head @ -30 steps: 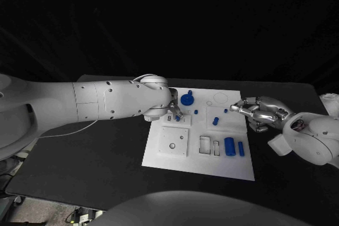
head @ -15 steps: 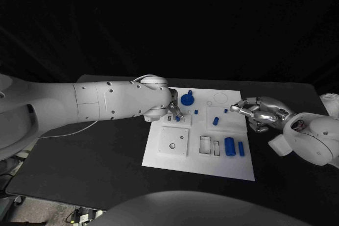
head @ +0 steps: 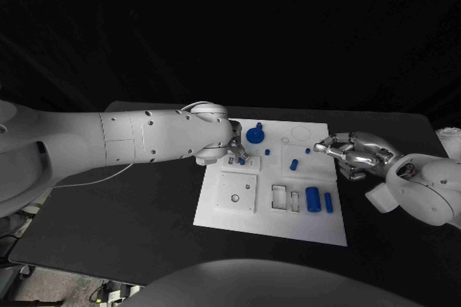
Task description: Assemble the parts on the task board
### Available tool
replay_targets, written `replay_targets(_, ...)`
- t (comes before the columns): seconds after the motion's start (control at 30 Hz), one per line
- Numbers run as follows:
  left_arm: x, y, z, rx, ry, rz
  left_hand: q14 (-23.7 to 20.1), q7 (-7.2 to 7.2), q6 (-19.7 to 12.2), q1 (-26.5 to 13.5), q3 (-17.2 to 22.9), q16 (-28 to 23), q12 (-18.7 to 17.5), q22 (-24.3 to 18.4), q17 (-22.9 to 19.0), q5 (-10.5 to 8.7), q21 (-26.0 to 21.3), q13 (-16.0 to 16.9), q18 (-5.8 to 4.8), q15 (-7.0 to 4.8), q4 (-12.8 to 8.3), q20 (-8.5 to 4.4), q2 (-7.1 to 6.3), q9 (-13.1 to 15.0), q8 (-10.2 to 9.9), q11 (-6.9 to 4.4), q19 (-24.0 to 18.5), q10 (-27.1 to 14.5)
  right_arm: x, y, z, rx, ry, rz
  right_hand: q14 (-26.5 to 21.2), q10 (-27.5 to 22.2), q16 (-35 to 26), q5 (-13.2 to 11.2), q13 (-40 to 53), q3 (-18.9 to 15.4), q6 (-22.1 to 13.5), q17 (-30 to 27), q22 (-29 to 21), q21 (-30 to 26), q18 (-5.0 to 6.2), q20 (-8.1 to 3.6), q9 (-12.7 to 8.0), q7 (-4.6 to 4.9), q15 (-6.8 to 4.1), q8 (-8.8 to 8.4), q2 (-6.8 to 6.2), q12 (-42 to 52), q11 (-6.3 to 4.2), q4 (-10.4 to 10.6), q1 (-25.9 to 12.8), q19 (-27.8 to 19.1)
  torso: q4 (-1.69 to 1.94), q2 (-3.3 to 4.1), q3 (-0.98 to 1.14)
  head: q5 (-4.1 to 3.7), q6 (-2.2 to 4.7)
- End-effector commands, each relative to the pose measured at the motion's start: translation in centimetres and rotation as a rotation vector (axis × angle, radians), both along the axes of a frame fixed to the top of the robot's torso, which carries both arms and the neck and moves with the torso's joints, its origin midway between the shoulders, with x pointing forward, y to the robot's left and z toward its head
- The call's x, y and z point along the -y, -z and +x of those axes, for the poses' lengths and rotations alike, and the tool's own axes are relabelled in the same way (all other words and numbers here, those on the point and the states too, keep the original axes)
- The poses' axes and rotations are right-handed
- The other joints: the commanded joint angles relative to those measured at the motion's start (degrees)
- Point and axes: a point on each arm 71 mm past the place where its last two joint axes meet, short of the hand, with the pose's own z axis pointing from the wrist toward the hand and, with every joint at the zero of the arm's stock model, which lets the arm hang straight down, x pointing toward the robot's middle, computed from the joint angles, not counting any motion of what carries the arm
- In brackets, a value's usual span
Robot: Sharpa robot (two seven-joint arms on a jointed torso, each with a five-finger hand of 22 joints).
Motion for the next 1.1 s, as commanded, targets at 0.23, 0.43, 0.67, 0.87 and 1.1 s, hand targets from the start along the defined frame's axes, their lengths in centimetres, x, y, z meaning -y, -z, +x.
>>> replay_targets(0.23, -0.86, 0.25, -0.17, -0.031, -0.099, 0.116, 5.92, -0.19, -0.43, -0.05, 0.43, 0.14, 0.13, 10.78, 15.05, -0.02, -0.51, 15.1, 1.0, -0.28, 0.0, -0.37, 0.52, 0.14, 0.17, -0.27, 1.67, 6.07, -0.16, 0.12, -0.16, -0.009, -0.019, 0.002, 5.23, 8.87, 0.01, 0.19, 3.67, 0.29, 0.14, 14.18, 11.27, -0.36, -0.13, -0.07, 0.08, 0.18, -0.11, 0.18, 0.15, -0.4, -2.29, -0.08, 0.48, -0.51, -0.04, 0.03, 0.01, 0.06, 0.01)
replay_targets(0.43, -0.85, 0.39, -0.21, -0.035, -0.099, 0.115, 5.92, -0.16, -0.54, -0.08, 0.57, 0.14, 0.13, 10.66, 15.05, -0.06, -0.71, 15.1, 1.05, -0.27, 0.0, -0.37, 0.5, 0.21, 0.13, -0.25, 1.55, 6.07, -0.12, 0.14, -0.2, -0.01, -0.019, 0.002, 5.23, 8.87, 0.01, 0.19, 3.67, 0.29, 0.14, 14.18, 11.27, -0.36, -0.13, -0.07, 0.08, 0.18, -0.11, 0.18, 0.15, -0.4, -2.29, -0.08, 0.48, -0.51, -0.1, 0.04, 0.01, -0.01, 0.01)
replay_targets(0.67, -0.9, 0.49, -0.16, -0.035, -0.104, 0.11, 5.92, -0.03, -0.83, -0.32, 0.88, 0.14, 0.13, 10.47, 15.05, -1.08, -1.07, 15.1, 1.12, -0.19, 0.07, -0.31, 0.42, 0.49, 0.05, -0.15, 1.39, 6.07, -0.01, 0.2, -0.18, -0.01, -0.016, 0.002, 5.2, 8.87, -0.02, 0.22, 3.67, 0.34, 0.14, 14.12, 11.25, -0.44, -0.11, -0.05, 0.07, 0.22, -0.09, 0.19, 0.14, -0.4, -2.26, -0.05, 0.57, -0.58, -0.03, -0.02, 0.04, -0.09, 0.01)
replay_targets(0.87, -0.66, 0.53, -0.19, -0.035, -0.101, 0.106, 5.92, 0.08, -1.2, -0.62, 1.01, 0.14, 0.13, 10.39, 15.05, -2.65, -1.27, 15.1, 1.15, -0.11, 0.19, -0.24, 0.35, 0.71, -0.12, -0.05, 1.33, 6.07, -0.04, 0.32, -0.23, -0.012, -0.017, 0.003, 5.21, 8.87, -0.01, 0.22, 3.67, 0.36, 0.13, 14.14, 11.24, -0.44, -0.11, -0.05, 0.07, 0.22, -0.08, 0.19, 0.14, -0.4, -2.25, -0.05, 0.58, -0.58, -0.04, -0.01, 0.03, -0.03, 0.01)
replay_targets(1.1, -0.56, 0.53, -0.17, -0.03, -0.103, 0.1, 5.92, 0.12, -1.47, -0.61, 1.17, 0.14, 0.13, 10.35, 15.05, -3.26, -1.37, 15.1, 1.16, -0.07, 0.18, -0.21, 0.44, 0.8, -0.25, -0.01, 1.3, 6.07, 0.03, 0.41, -0.27, -0.013, -0.016, 0.003, 5.22, 8.87, -0.01, 0.22, 3.67, 0.37, 0.13, 14.15, 11.24, -0.45, -0.11, -0.05, 0.07, 0.22, -0.08, 0.19, 0.14, -0.4, -2.25, -0.05, 0.59, -0.58, -0.06, 0.01, 0.02, -0.09, 0.01)
